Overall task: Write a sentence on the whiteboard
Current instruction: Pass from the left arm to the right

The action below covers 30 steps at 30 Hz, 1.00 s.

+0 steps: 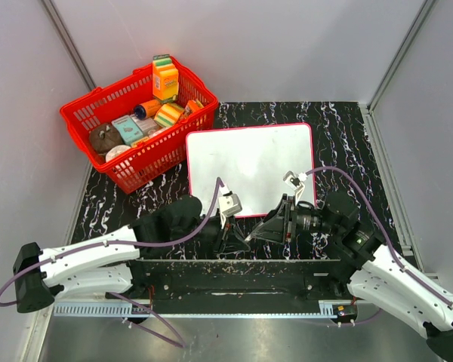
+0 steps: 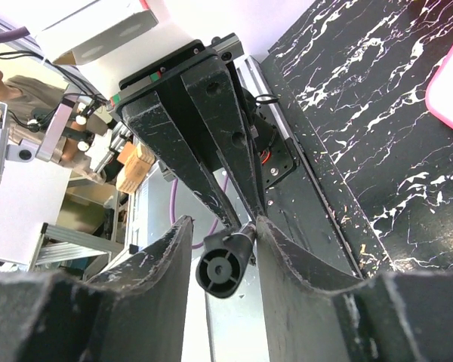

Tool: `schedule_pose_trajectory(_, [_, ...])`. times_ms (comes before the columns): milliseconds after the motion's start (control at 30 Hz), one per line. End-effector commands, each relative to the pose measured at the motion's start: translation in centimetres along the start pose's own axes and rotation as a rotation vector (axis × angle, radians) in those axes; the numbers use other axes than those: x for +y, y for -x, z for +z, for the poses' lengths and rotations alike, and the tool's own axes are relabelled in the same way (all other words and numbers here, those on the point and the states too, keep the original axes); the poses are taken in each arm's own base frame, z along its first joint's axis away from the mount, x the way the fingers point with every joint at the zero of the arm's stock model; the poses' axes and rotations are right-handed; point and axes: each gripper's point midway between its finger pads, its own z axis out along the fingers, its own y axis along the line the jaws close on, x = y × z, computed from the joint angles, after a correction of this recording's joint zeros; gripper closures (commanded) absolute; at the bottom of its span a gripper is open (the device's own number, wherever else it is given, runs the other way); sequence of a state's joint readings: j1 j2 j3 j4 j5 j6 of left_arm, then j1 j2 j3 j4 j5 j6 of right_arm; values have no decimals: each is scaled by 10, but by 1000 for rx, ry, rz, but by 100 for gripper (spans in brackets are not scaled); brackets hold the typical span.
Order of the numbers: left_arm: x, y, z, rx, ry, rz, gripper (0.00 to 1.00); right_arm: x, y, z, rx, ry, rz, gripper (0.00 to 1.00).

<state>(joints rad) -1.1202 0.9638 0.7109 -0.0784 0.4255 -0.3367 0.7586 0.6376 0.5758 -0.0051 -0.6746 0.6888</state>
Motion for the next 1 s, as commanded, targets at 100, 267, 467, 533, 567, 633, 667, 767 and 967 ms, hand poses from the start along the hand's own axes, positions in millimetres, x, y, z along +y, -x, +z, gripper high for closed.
schedule_pose_trajectory(100, [-14, 24, -5, -69, -48, 52, 100, 10, -3, -6, 7, 25, 20, 57])
schedule_pose_trajectory(267, [-14, 24, -5, -69, -47, 49, 100, 7, -9, -4, 25, 28, 50, 60])
schedule_pose_trajectory(467, [-15, 25, -6, -74, -49, 41, 100, 7, -8, 0, 24, 49, 47, 63])
schedule_pose_trajectory(533, [-15, 25, -6, -74, -51, 39, 100, 7, -7, 0, 22, 45, 45, 67])
schedule_pose_trajectory(567, [-15, 23, -5, -69, -54, 36, 100, 7, -7, 0, 22, 45, 45, 69])
schedule_pose_trajectory(633, [-16, 24, -4, -72, -60, 36, 100, 5, -7, -1, 17, 35, 46, 71])
schedule_pose_trajectory(667, [-16, 22, -2, -62, -63, 30, 100, 5, -7, -1, 12, 35, 45, 71])
schedule_pose_trajectory(767, [-16, 19, 1, -44, -70, 21, 100, 5, -5, -3, -4, 24, 40, 70])
schedule_pose_trajectory(967, [-15, 16, 3, -31, -74, 13, 100, 3, -3, -6, -6, -16, 36, 64])
